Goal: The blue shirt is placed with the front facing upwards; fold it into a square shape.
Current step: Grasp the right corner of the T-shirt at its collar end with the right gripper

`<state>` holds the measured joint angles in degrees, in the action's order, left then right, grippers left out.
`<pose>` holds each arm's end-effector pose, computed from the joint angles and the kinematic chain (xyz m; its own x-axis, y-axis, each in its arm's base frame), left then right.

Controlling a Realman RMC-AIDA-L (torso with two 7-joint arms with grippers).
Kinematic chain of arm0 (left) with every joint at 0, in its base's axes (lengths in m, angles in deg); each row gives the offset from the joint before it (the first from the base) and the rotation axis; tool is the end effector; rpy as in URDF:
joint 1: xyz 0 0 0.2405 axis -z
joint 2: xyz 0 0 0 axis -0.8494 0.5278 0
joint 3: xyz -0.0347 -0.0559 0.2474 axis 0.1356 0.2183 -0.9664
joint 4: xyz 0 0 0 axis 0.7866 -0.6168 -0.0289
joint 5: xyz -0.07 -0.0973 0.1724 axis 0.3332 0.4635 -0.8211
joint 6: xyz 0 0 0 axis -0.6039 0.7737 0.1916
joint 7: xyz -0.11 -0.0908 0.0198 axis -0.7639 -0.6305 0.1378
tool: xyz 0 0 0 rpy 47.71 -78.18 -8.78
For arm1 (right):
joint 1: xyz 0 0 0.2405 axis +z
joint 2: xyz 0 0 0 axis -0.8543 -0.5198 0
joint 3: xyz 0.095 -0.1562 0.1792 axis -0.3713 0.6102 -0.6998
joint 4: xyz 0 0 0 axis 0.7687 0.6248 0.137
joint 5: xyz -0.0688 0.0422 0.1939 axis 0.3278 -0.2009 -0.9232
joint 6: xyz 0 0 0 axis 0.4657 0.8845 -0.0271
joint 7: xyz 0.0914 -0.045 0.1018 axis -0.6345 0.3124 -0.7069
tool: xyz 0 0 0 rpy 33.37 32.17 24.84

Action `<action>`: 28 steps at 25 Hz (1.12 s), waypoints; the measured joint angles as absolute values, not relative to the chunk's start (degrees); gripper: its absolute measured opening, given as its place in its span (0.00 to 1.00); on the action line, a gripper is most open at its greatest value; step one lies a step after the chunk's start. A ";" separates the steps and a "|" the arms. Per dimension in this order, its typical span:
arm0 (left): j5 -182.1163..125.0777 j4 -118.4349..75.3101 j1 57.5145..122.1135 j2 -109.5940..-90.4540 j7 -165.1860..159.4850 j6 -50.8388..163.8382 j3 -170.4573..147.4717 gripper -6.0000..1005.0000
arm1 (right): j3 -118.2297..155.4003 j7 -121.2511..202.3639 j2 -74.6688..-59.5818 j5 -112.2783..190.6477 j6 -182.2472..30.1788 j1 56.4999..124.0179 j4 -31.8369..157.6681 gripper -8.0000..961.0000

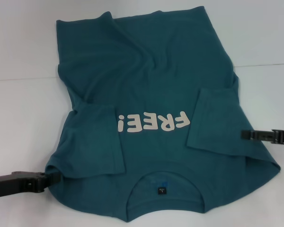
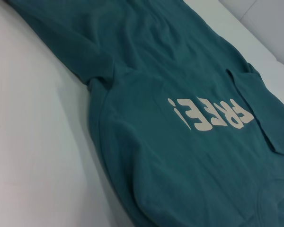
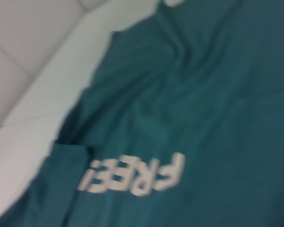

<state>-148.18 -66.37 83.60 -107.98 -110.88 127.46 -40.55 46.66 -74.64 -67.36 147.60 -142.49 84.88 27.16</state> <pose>-0.3211 0.3169 0.0009 0.4936 0.7601 0.4226 0.8679 -0.4615 -0.1838 0.3461 0.3400 0.0580 0.3169 -0.7759 -0.5455 -0.9481 -0.2745 -0.1604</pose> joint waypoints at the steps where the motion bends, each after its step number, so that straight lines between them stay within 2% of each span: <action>1: -148.18 -66.37 83.60 -107.98 -110.88 127.46 -40.55 0.01 | 46.66 -74.64 -67.36 147.60 -142.49 84.88 27.16 0.95; 9: -148.17 -66.37 83.58 -107.98 -110.89 127.39 -40.59 0.01 | 46.65 -76.37 -67.33 149.23 -139.32 82.96 27.09 0.95; 28: -148.09 -66.37 83.91 -107.94 -110.89 127.46 -40.56 0.01 | 47.42 -74.90 -70.87 153.00 -130.04 85.70 26.96 0.95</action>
<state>-148.09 -66.37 83.91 -107.94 -110.89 127.46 -40.56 47.42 -74.90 -70.87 153.00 -130.04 85.70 26.96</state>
